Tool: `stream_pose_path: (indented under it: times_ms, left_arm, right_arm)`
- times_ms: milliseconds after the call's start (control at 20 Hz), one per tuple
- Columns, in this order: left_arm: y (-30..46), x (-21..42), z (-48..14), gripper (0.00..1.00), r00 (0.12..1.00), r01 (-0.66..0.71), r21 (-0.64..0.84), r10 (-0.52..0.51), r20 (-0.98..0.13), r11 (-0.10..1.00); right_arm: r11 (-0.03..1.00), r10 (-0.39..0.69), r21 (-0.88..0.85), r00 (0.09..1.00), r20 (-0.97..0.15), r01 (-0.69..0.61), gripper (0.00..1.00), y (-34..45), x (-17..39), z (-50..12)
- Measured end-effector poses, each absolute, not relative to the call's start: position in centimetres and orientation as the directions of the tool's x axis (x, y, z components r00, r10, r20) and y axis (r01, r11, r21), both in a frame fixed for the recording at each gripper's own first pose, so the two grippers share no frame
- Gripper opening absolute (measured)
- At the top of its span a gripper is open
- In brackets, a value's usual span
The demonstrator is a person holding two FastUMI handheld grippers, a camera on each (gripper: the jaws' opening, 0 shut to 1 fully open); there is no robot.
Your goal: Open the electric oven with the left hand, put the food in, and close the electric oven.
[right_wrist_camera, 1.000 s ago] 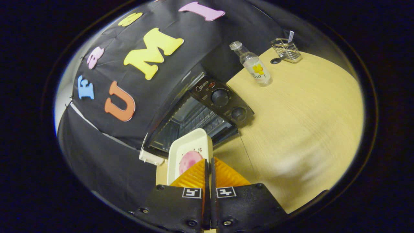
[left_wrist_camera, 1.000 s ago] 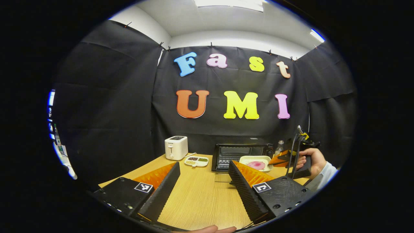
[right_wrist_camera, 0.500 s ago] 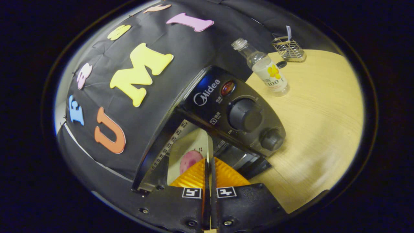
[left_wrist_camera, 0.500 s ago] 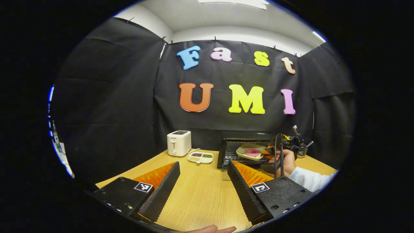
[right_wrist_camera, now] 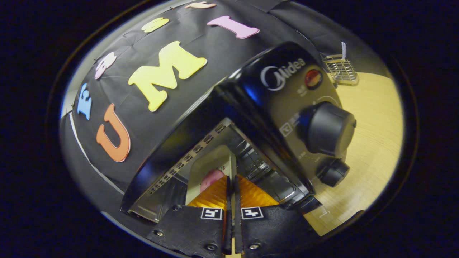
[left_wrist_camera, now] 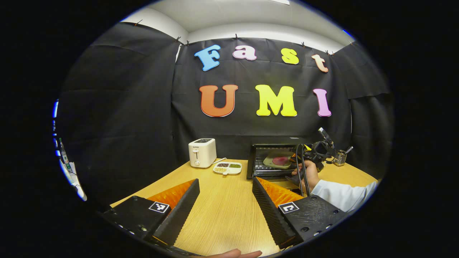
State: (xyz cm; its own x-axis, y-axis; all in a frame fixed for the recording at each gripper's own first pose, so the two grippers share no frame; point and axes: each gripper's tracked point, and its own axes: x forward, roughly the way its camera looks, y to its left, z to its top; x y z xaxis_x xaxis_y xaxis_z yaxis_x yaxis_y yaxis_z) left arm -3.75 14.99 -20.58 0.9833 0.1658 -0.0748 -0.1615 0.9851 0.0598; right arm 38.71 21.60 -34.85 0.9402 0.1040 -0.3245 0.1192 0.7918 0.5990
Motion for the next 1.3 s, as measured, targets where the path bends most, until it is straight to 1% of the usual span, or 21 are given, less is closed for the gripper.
stream_pose_path:
  times_ms: [50,100,250,300,350,400,550,650,700,750,850,900,950,1100,1150,1200,1250,1300]
  left_arm:
    - [14.8,-3.9,-20.6,0.95,0.984,-0.159,0.056,0.163,-0.076,0.986]
    - [14.8,-4.0,-20.7,0.95,0.984,-0.157,0.054,0.161,-0.08,0.986]
    - [14.8,-4.3,-21.3,0.94,0.98,-0.163,0.077,0.171,-0.1,0.984]
    - [15.0,-4.4,-21.3,0.94,0.979,-0.17,0.085,0.179,-0.101,0.982]
    - [15.1,-4.5,-21.1,0.94,0.978,-0.176,0.087,0.184,-0.1,0.981]
    - [15.0,-4.6,-21.1,0.94,0.978,-0.177,0.083,0.185,-0.101,0.981]
    - [14.3,-4.8,-21.1,0.95,0.979,-0.164,0.075,0.171,-0.11,0.984]
    - [14.2,-5.0,-21.3,0.95,0.979,-0.162,0.079,0.171,-0.113,0.984]
    - [14.1,-5.1,-21.4,0.95,0.978,-0.164,0.082,0.172,-0.114,0.983]
    - [14.0,-5.2,-21.3,0.95,0.979,-0.164,0.082,0.172,-0.112,0.983]
    - [13.8,-5.6,-21.2,0.95,0.978,-0.165,0.078,0.173,-0.112,0.983]
    - [13.7,-5.8,-20.9,0.95,0.979,-0.166,0.076,0.174,-0.108,0.983]
    - [13.5,-6.1,-20.6,0.95,0.98,-0.164,0.076,0.171,-0.102,0.984]
    - [12.6,-6.6,-19.9,0.95,0.983,-0.154,0.081,0.16,-0.088,0.985]
    - [12.0,-6.8,-19.5,0.95,0.985,-0.145,0.082,0.152,-0.083,0.986]
    - [11.5,-7.1,-19.2,0.95,0.987,-0.135,0.081,0.142,-0.077,0.987]
    - [10.9,-7.4,-18.8,0.95,0.989,-0.124,0.077,0.13,-0.071,0.989]
    - [10.4,-7.7,-18.6,0.95,0.991,-0.113,0.074,0.118,-0.068,0.991]
  right_arm:
    - [0.812,0.092,0.573,0.944,-0.317,0.113,0.06,21.6,39.2,-34.8]
    - [0.834,0.073,0.539,0.946,-0.316,0.115,0.02,21.4,39.6,-34.9]
    - [0.868,0.047,0.483,0.947,-0.317,0.118,0.01,20.7,39.6,-35.1]
    - [0.872,0.041,0.472,0.942,-0.332,0.129,0.06,20.5,39.4,-35.5]
    - [0.872,0.039,0.469,0.937,-0.346,0.137,0.0,20.4,39.0,-35.7]
    - [0.872,0.042,0.47,0.935,-0.352,0.138,0.05,20.3,38.7,-35.8]
    - [0.873,0.05,0.473,0.942,-0.331,0.12,0.06,19.6,37.9,-35.1]
    - [0.898,0.064,0.432,0.949,-0.309,0.08,0.14,19.8,37.3,-34.5]
    - [0.915,0.074,0.399,0.951,-0.302,0.055,0.27,20.0,36.8,-34.2]
    - [0.928,0.08,0.371,0.951,-0.298,0.038,0.3,19.8,36.3,-34.0]
    - [0.94,0.107,0.341,0.953,-0.283,-0.004,0.34,19.8,34.7,-33.5]
    - [0.943,0.113,0.333,0.954,-0.279,-0.014,0.43,19.5,33.9,-33.3]
    - [0.943,0.125,0.332,0.954,-0.273,-0.029,0.46,19.3,33.0,-33.0]
    - [0.939,0.168,0.338,0.948,-0.269,-0.07,0.63,18.9,30.1,-31.9]
    - [0.936,0.186,0.342,0.946,-0.264,-0.088,0.64,18.7,29.0,-31.3]
    - [0.935,0.199,0.341,0.944,-0.263,-0.103,0.73,18.4,28.0,-30.8]
    - [0.935,0.211,0.334,0.943,-0.259,-0.117,0.79,18.0,26.9,-30.2]
    - [0.939,0.218,0.319,0.943,-0.253,-0.131,0.87,17.6,25.9,-29.5]
